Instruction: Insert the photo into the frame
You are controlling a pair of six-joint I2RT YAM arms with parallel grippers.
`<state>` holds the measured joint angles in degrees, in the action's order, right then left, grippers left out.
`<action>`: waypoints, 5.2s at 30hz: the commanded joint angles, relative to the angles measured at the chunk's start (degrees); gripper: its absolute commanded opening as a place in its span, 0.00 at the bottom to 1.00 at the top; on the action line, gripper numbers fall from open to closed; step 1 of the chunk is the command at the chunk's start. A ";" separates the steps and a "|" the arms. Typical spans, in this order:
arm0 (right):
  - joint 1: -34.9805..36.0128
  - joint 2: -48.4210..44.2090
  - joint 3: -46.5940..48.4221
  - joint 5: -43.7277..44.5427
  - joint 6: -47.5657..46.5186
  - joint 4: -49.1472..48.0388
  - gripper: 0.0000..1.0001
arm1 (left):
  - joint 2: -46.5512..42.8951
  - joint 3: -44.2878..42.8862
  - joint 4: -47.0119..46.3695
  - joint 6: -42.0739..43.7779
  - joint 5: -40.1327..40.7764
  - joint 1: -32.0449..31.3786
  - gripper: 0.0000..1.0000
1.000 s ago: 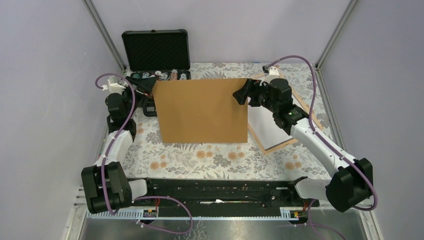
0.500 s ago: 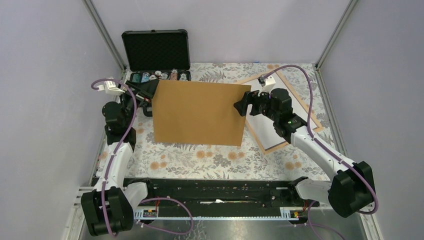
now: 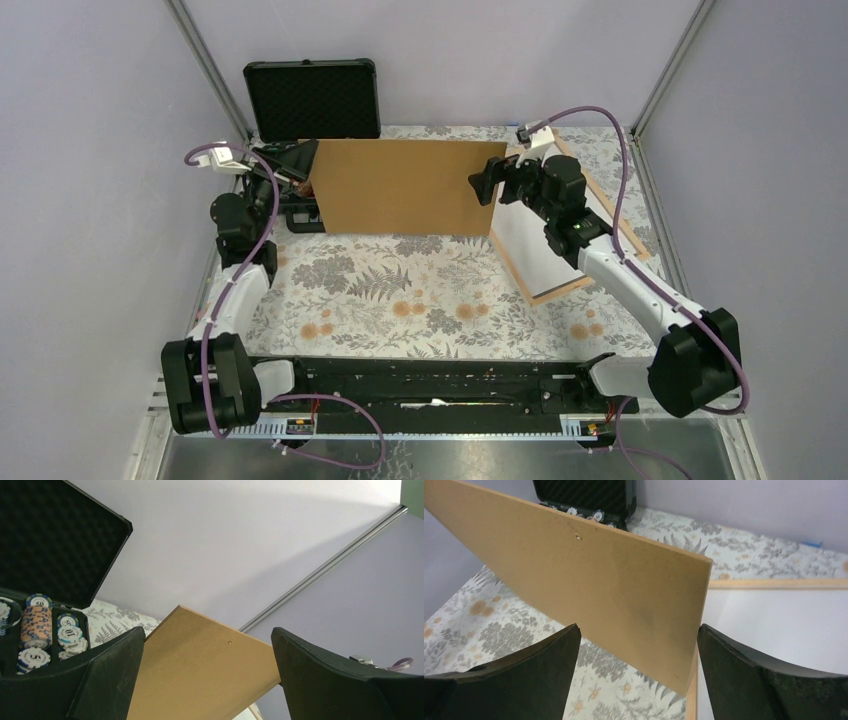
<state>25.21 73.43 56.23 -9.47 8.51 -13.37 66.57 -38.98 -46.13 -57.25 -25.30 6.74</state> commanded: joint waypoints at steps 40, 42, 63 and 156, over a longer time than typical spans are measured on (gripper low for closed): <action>3.91 -25.83 -24.91 -0.27 37.29 0.45 0.96 | -31.36 26.47 9.51 -8.67 -10.36 -6.39 0.99; 3.89 -27.52 -25.90 0.10 42.82 3.17 0.96 | -32.12 27.27 10.33 -9.39 -10.55 -6.39 0.99; 3.95 -39.54 -27.79 12.63 45.68 28.61 0.98 | -33.41 20.87 47.23 4.07 -3.62 -6.48 0.99; -54.04 -17.16 -30.29 -29.06 69.58 -24.23 0.00 | -25.70 43.64 6.90 6.32 9.78 -21.94 0.99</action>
<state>-24.58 58.96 24.88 -39.92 72.03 -31.59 40.25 -0.60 -36.93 -52.05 -16.62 -15.03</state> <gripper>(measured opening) 0.028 0.987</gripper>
